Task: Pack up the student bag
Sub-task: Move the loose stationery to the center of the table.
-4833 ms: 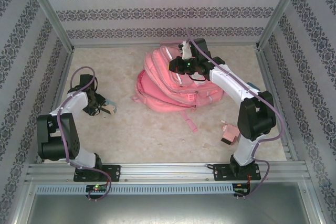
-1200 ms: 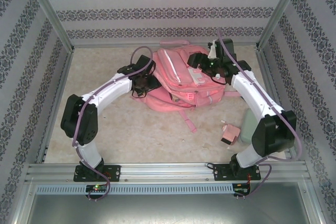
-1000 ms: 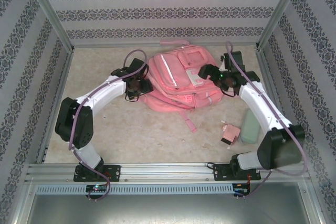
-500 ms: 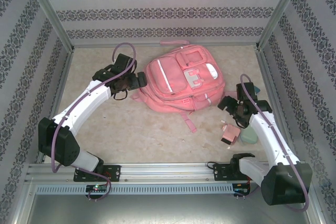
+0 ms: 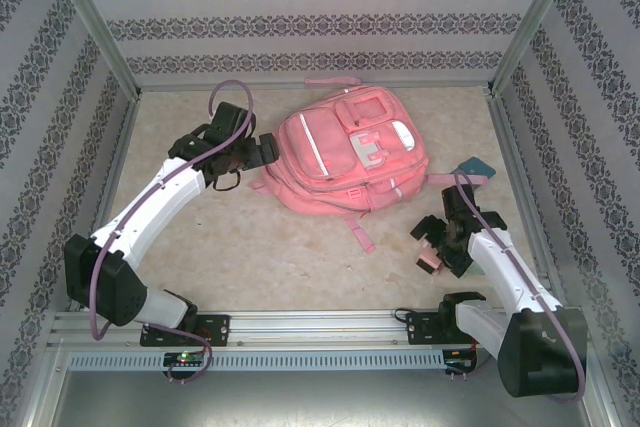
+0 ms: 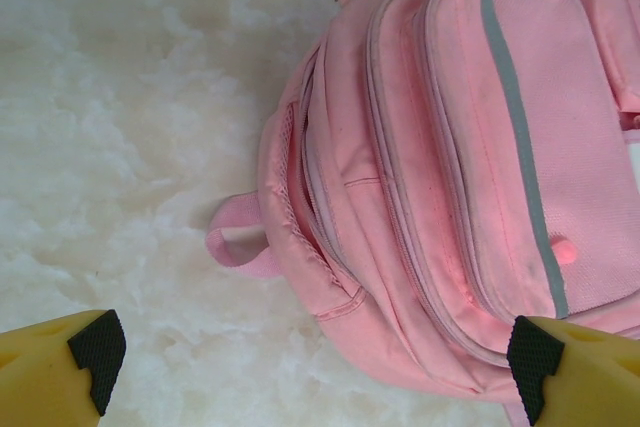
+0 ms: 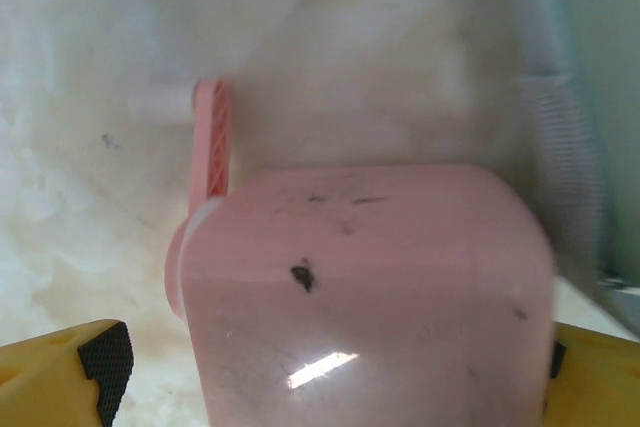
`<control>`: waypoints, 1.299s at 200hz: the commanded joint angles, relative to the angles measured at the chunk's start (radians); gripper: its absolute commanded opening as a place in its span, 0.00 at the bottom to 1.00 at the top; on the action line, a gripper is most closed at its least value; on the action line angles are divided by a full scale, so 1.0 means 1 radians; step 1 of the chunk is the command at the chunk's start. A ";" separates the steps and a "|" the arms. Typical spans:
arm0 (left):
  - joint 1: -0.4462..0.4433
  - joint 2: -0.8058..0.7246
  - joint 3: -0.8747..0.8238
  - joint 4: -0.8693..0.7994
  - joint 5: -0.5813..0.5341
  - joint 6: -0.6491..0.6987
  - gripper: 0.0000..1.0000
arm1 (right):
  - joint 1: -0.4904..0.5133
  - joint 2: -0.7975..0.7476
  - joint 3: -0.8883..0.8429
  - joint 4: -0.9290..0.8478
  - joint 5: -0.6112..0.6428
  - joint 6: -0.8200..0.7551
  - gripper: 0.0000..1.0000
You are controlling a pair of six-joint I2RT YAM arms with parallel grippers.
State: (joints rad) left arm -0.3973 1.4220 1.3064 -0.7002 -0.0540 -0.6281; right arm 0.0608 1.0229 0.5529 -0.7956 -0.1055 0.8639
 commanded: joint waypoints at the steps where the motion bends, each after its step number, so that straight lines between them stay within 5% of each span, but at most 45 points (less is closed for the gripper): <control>1: 0.003 -0.034 -0.030 0.031 -0.006 -0.002 1.00 | 0.068 0.009 -0.002 0.132 -0.116 0.058 0.98; 50: 0.003 -0.055 -0.078 0.065 0.064 -0.012 0.99 | 0.313 0.096 0.048 0.297 -0.106 0.190 0.98; 83: 0.002 -0.058 -0.112 0.093 0.134 -0.005 0.96 | 0.390 0.171 0.140 0.255 -0.055 0.155 0.98; 149: -0.019 -0.058 -0.133 0.106 0.177 0.001 0.94 | 0.368 0.125 0.287 -0.045 0.194 -0.079 0.98; 197: -0.032 -0.045 -0.121 0.094 0.181 0.013 0.94 | 0.148 0.261 0.334 0.040 0.059 -0.276 0.98; 260: -0.035 -0.057 -0.129 0.073 0.169 0.016 0.94 | 0.238 0.405 0.323 0.132 -0.100 -0.242 0.98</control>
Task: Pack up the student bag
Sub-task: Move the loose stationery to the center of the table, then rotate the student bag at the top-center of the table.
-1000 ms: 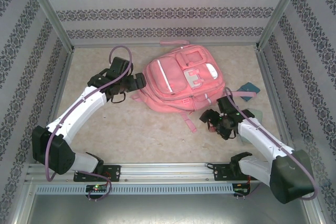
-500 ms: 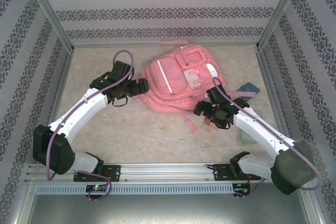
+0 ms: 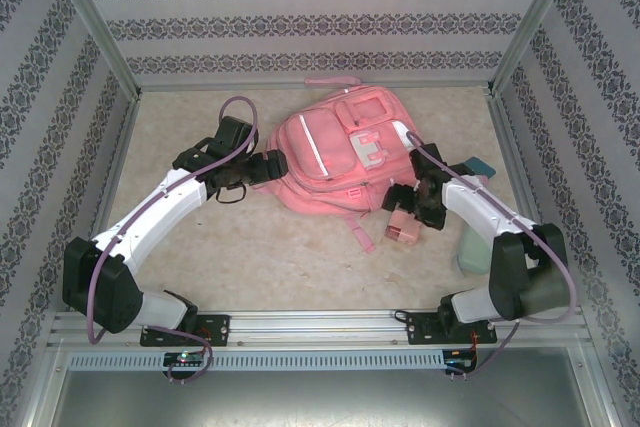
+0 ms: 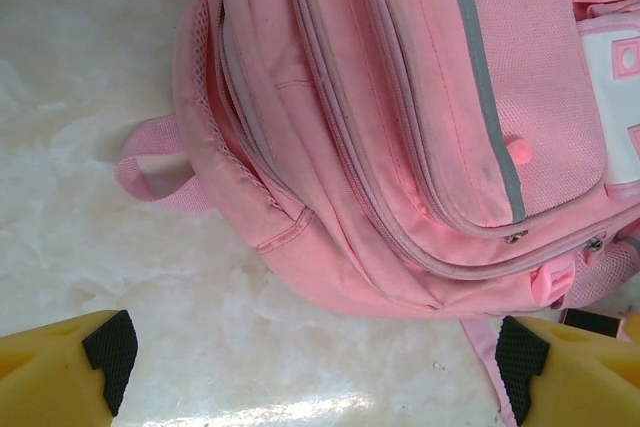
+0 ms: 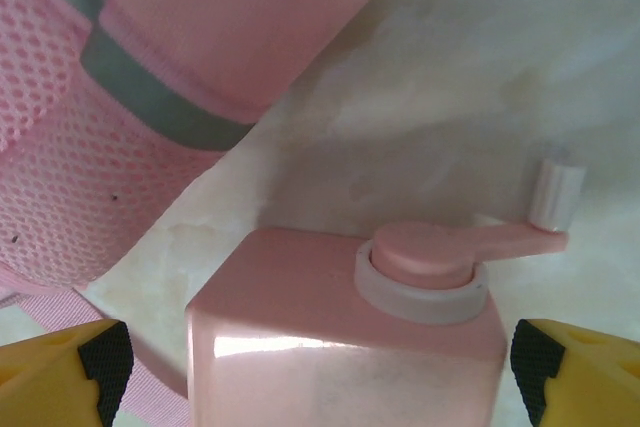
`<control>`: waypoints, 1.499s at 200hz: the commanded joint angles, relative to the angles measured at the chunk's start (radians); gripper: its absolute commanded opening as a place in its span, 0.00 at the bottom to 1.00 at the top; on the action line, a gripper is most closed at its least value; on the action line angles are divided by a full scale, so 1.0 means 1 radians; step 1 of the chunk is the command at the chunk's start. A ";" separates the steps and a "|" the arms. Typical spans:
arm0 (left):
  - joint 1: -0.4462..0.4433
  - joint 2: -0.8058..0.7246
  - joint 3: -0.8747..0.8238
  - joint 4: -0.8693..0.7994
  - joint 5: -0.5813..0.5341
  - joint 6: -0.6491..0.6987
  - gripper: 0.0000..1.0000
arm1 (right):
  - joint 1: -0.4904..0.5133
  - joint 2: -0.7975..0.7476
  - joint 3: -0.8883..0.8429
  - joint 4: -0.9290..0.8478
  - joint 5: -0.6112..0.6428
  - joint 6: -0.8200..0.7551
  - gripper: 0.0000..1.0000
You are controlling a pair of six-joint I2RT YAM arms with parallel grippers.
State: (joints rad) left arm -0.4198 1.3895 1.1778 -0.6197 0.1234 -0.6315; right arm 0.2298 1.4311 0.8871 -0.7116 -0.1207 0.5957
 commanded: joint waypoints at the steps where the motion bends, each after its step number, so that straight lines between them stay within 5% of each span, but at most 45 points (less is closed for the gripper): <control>1: -0.012 -0.024 0.000 -0.009 -0.008 0.019 0.94 | 0.073 -0.003 -0.011 0.050 -0.085 0.031 0.98; 50: -0.012 -0.016 -0.004 -0.010 -0.018 0.027 0.95 | 0.320 0.075 0.006 0.233 -0.162 0.310 0.98; 95: -0.012 -0.020 -0.016 -0.024 -0.030 0.030 0.95 | 0.463 0.250 0.218 0.315 -0.182 0.397 0.98; 158: -0.013 -0.039 -0.071 -0.014 -0.063 0.073 0.94 | 0.428 0.244 0.301 0.188 -0.098 0.284 0.98; 202: -0.003 0.205 0.155 0.033 -0.005 0.217 0.74 | 0.355 0.147 0.173 0.197 -0.016 0.286 0.98; 230: 0.010 0.470 0.428 0.002 0.048 0.314 0.62 | 0.317 0.149 0.119 0.243 -0.018 0.291 0.91; 269: 0.023 0.820 0.801 -0.136 0.079 0.384 0.52 | 0.309 0.212 0.143 0.277 -0.013 0.289 0.64; 300: 0.046 0.934 0.867 -0.205 0.026 0.406 0.40 | 0.284 0.260 0.180 0.275 0.009 0.269 0.43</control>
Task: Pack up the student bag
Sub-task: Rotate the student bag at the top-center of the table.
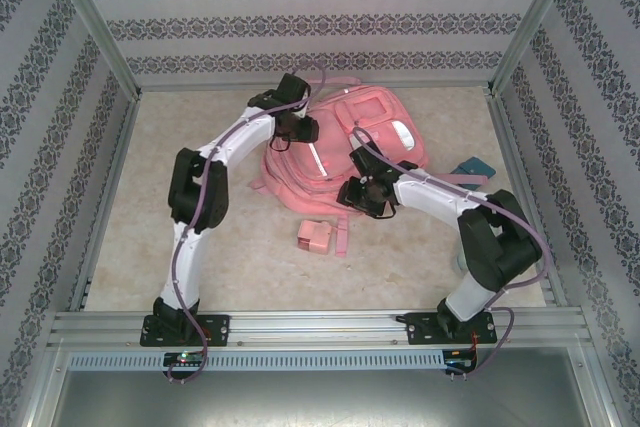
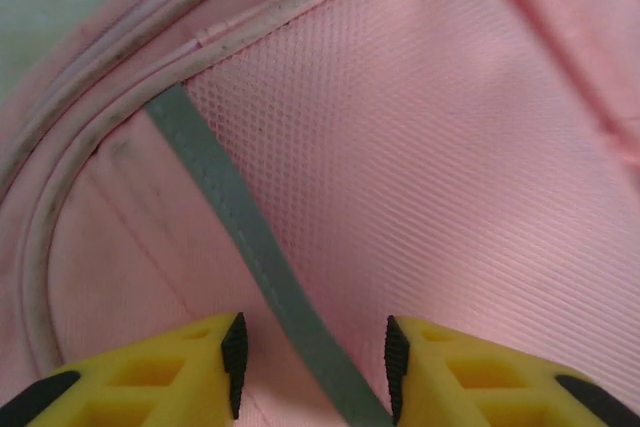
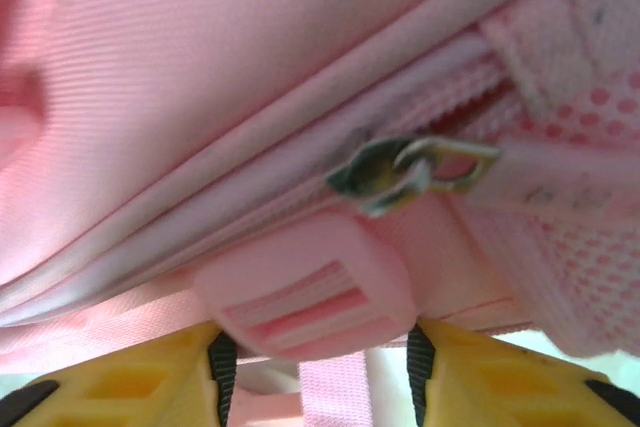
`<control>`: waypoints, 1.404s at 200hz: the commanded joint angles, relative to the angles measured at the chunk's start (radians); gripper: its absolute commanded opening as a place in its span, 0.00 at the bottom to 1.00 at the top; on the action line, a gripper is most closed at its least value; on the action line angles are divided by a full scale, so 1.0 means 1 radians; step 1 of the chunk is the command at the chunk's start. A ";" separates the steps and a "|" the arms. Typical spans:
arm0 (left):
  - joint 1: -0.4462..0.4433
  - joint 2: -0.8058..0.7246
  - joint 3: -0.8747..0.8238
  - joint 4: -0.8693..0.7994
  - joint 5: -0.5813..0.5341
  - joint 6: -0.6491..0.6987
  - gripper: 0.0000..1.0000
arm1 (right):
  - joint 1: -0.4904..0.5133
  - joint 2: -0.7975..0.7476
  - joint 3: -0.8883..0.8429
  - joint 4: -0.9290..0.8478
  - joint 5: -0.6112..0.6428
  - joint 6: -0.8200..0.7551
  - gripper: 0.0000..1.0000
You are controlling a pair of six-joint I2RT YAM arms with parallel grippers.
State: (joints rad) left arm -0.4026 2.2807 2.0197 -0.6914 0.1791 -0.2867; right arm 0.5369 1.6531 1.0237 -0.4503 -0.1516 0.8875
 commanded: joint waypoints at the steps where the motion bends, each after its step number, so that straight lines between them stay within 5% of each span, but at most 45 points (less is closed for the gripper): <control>1: 0.031 0.043 0.021 -0.133 -0.033 0.061 0.40 | -0.024 0.039 0.046 0.013 0.041 -0.024 0.43; 91: 0.124 -0.316 -0.670 0.034 -0.135 -0.103 0.37 | -0.129 0.320 0.406 -0.039 -0.003 -0.203 0.39; 126: 0.113 -0.453 -0.829 0.075 -0.038 -0.238 0.38 | -0.158 0.472 0.648 -0.102 -0.047 -0.263 0.39; 168: -0.026 -0.516 -0.893 0.189 0.105 -0.407 0.38 | -0.166 0.557 0.842 -0.159 -0.089 -0.291 0.39; 195: -0.119 -0.514 -0.900 0.327 0.185 -0.554 0.38 | -0.177 0.501 0.815 -0.160 -0.082 -0.314 0.39; 213: -0.175 -0.502 -0.840 0.323 0.139 -0.588 0.40 | -0.191 0.442 0.763 -0.166 -0.087 -0.323 0.39; 281: -0.173 -0.514 -0.633 0.128 0.015 -0.445 0.47 | -0.179 0.073 0.326 -0.104 -0.110 -0.325 0.40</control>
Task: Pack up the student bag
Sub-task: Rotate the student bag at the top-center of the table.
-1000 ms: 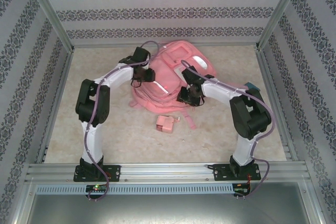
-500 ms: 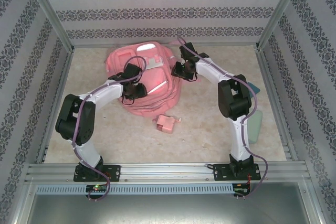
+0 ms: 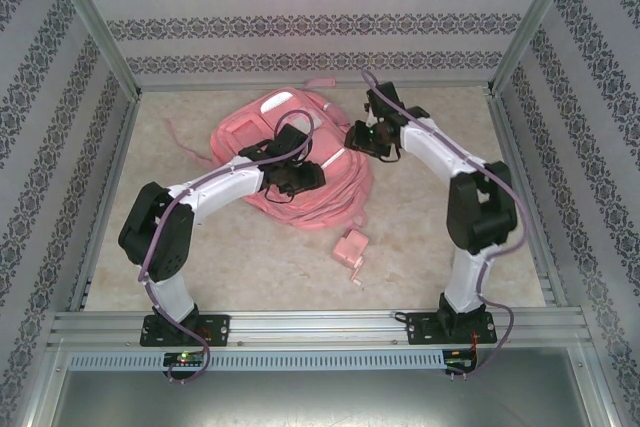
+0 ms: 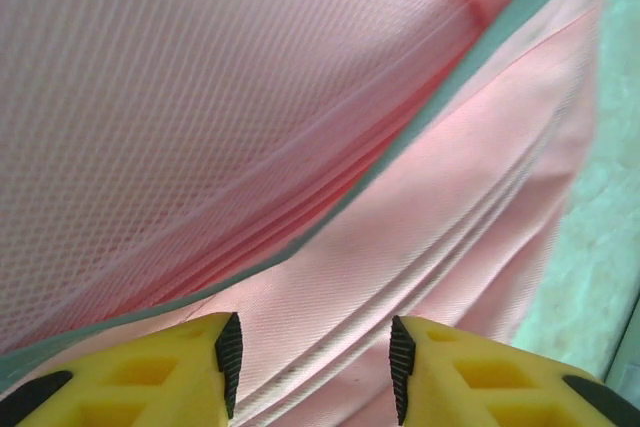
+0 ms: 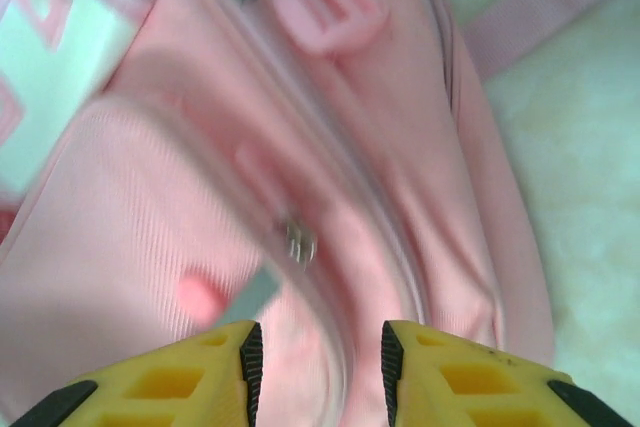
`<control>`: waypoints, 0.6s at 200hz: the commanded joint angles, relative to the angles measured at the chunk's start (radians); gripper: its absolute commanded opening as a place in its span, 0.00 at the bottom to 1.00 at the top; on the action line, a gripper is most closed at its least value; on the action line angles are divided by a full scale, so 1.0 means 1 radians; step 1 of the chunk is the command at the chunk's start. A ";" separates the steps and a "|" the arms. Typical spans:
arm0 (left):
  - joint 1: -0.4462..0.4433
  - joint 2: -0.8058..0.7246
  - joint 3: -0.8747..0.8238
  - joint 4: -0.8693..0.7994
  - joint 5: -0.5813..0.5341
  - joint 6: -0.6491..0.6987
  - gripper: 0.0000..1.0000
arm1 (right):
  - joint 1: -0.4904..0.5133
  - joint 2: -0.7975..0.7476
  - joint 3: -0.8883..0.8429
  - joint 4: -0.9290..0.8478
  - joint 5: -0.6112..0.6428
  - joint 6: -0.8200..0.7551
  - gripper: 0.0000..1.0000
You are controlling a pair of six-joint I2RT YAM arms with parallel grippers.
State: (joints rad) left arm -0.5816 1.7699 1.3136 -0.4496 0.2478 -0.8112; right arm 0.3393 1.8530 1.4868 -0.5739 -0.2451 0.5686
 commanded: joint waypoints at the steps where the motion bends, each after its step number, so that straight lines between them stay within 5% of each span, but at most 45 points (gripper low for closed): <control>1: 0.007 -0.004 0.075 -0.116 -0.056 0.083 0.47 | 0.020 -0.133 -0.144 0.021 -0.015 -0.006 0.41; 65: 0.124 -0.065 0.045 -0.205 -0.097 0.230 0.50 | 0.187 -0.326 -0.447 0.076 0.044 0.080 0.37; 120: 0.178 -0.077 -0.103 -0.098 0.016 0.168 0.50 | 0.211 -0.206 -0.467 0.180 0.054 0.135 0.33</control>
State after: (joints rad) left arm -0.4095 1.7081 1.2701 -0.5900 0.1898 -0.6247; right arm 0.5648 1.5890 0.9928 -0.4549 -0.2264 0.6781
